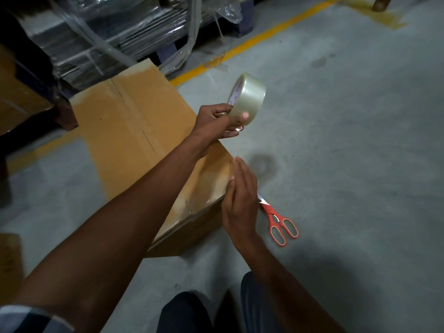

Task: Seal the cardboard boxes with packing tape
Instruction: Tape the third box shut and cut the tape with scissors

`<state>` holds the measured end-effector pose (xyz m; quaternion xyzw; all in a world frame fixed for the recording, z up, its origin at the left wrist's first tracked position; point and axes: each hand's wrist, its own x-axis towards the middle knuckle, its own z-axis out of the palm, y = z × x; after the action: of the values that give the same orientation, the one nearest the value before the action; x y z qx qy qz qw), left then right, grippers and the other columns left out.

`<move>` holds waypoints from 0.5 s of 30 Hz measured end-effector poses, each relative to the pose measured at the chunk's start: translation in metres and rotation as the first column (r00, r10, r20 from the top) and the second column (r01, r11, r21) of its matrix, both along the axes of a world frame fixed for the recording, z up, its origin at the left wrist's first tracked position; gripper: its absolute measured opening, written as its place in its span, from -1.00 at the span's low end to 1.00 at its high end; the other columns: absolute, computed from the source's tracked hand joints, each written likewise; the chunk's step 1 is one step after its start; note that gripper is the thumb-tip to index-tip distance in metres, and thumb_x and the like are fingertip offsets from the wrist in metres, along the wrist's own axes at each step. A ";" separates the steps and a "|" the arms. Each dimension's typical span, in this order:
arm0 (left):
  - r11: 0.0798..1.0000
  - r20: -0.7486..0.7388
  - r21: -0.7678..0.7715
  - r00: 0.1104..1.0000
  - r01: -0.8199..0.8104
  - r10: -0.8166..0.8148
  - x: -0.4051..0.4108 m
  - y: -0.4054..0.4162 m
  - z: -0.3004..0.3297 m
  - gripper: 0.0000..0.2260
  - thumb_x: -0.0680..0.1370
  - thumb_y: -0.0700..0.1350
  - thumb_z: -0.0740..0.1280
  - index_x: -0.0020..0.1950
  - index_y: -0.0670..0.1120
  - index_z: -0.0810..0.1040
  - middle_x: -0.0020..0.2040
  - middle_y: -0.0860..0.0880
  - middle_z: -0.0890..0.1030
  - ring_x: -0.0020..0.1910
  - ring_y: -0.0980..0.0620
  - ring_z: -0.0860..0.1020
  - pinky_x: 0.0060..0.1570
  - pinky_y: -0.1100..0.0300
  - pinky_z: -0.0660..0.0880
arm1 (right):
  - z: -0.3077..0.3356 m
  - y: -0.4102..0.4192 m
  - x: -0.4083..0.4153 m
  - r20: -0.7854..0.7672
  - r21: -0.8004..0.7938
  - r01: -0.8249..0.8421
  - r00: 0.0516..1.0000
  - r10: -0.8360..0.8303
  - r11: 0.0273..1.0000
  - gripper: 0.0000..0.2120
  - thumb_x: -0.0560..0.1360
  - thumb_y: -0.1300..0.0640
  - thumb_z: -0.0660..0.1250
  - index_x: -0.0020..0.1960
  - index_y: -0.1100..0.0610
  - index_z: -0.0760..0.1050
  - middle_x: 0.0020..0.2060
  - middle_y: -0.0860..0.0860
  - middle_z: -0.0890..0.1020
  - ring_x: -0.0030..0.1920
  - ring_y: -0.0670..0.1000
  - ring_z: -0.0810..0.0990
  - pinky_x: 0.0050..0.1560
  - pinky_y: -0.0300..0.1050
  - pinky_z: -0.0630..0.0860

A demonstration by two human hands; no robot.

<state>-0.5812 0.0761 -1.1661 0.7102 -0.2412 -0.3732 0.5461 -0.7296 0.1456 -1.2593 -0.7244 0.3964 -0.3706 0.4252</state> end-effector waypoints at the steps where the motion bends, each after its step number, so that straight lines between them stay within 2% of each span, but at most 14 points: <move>1: 1.000 -0.001 -0.005 1.000 -0.013 0.013 0.002 0.003 0.004 -0.83 0.45 -0.15 0.60 0.00 -0.13 0.71 -0.03 -0.29 0.72 -0.11 -0.10 0.74 0.00 0.08 0.68 | -0.004 -0.001 0.001 0.027 0.047 0.011 1.000 -0.012 0.999 -0.58 0.72 0.12 0.06 0.54 0.15 0.37 0.49 0.05 0.44 0.48 -0.10 0.38 0.44 -0.20 0.34; 2: 1.000 -0.004 -0.010 1.000 -0.027 0.027 0.004 0.007 0.007 -0.82 0.45 -0.15 0.60 0.00 -0.12 0.71 -0.01 -0.29 0.72 -0.08 -0.12 0.74 0.00 0.08 0.68 | -0.006 -0.003 0.000 0.048 0.114 0.006 0.999 -0.011 0.993 -0.57 0.72 0.07 0.06 0.57 0.08 0.32 0.49 0.03 0.43 0.45 -0.15 0.40 0.40 -0.24 0.37; 4: 0.998 -0.024 -0.016 0.998 -0.061 0.061 0.006 0.013 0.013 -0.82 0.45 -0.13 0.60 0.00 -0.12 0.70 0.01 -0.29 0.71 -0.03 -0.16 0.74 0.02 0.06 0.68 | -0.007 -0.009 -0.003 0.062 0.288 -0.018 0.998 0.001 0.957 -0.53 0.71 -0.11 0.04 0.60 -0.09 0.19 0.44 0.04 0.47 0.36 -0.07 0.50 0.32 -0.09 0.49; 6: 0.995 -0.052 -0.031 0.994 -0.095 0.093 0.006 0.020 0.016 -0.82 0.46 -0.14 0.60 -0.01 -0.12 0.69 0.02 -0.30 0.71 -0.02 -0.18 0.73 0.03 0.04 0.68 | -0.008 -0.014 -0.005 0.023 0.416 -0.023 1.000 0.014 0.909 -0.50 0.70 -0.18 0.02 0.62 -0.12 0.12 0.50 0.04 0.41 0.44 0.05 0.44 0.41 0.05 0.44; 8: 0.992 -0.068 -0.040 0.991 -0.119 0.116 0.008 0.028 0.016 -0.81 0.45 -0.14 0.60 0.01 -0.13 0.68 0.03 -0.30 0.71 -0.02 -0.19 0.74 0.01 0.04 0.69 | -0.007 -0.011 -0.001 0.024 0.416 -0.022 1.000 0.013 0.909 -0.45 0.70 -0.20 0.04 0.64 -0.09 0.05 0.60 0.00 0.25 0.56 0.03 0.27 0.53 0.06 0.29; 9: 0.991 -0.074 -0.043 0.989 -0.130 0.127 0.008 0.032 0.017 -0.79 0.45 -0.14 0.60 0.02 -0.14 0.68 0.04 -0.30 0.71 -0.02 -0.19 0.74 0.00 0.05 0.69 | -0.007 -0.009 0.001 0.055 0.413 -0.034 0.998 0.012 0.910 -0.40 0.67 -0.26 0.06 0.64 -0.13 0.02 0.60 0.01 0.22 0.56 0.04 0.26 0.53 0.09 0.30; 11: 0.989 -0.086 -0.044 0.987 -0.144 0.140 0.006 0.041 0.019 -0.78 0.45 -0.15 0.59 0.04 -0.17 0.68 0.05 -0.30 0.71 -0.02 -0.19 0.73 -0.03 0.08 0.68 | -0.010 -0.013 0.004 0.063 0.510 -0.064 0.997 0.037 0.858 -0.21 0.51 -0.51 0.04 0.61 -0.20 -0.05 0.59 0.08 0.24 0.53 0.13 0.32 0.49 0.18 0.34; 13: 0.985 -0.093 -0.048 0.983 -0.165 0.160 0.005 0.052 0.026 -0.83 0.46 -0.17 0.59 -0.01 -0.15 0.68 0.02 -0.28 0.72 -0.02 -0.18 0.73 -0.04 0.09 0.68 | -0.011 -0.027 0.004 -0.044 0.643 -0.022 0.997 0.065 0.766 -0.04 0.42 -0.59 -0.01 0.65 -0.12 -0.13 0.61 0.17 0.17 0.56 0.23 0.25 0.53 0.21 0.24; 14: 0.982 -0.094 -0.054 0.980 -0.181 0.176 0.006 0.058 0.029 -0.86 0.46 -0.19 0.58 -0.06 -0.12 0.67 -0.01 -0.26 0.72 -0.04 -0.17 0.73 -0.03 0.08 0.69 | -0.007 -0.031 0.003 -0.124 0.684 0.060 0.992 0.035 0.727 -0.04 0.46 -0.55 0.00 0.67 -0.04 -0.16 0.63 0.21 0.10 0.60 0.26 0.16 0.56 0.23 0.16; 15: 0.978 -0.095 -0.063 0.977 -0.199 0.192 0.008 0.063 0.032 -0.86 0.46 -0.20 0.58 -0.08 -0.10 0.65 -0.02 -0.25 0.71 -0.05 -0.17 0.72 -0.03 0.08 0.68 | -0.001 -0.028 0.001 -0.213 0.667 0.155 0.977 -0.012 0.729 -0.07 0.52 -0.48 0.05 0.67 0.00 -0.19 0.63 0.23 0.03 0.62 0.28 0.06 0.57 0.24 0.09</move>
<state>-0.5736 0.1391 -1.1344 0.6929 -0.1591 -0.3397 0.6157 -0.7284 0.1175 -1.2602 -0.5327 0.5761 -0.1466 0.6024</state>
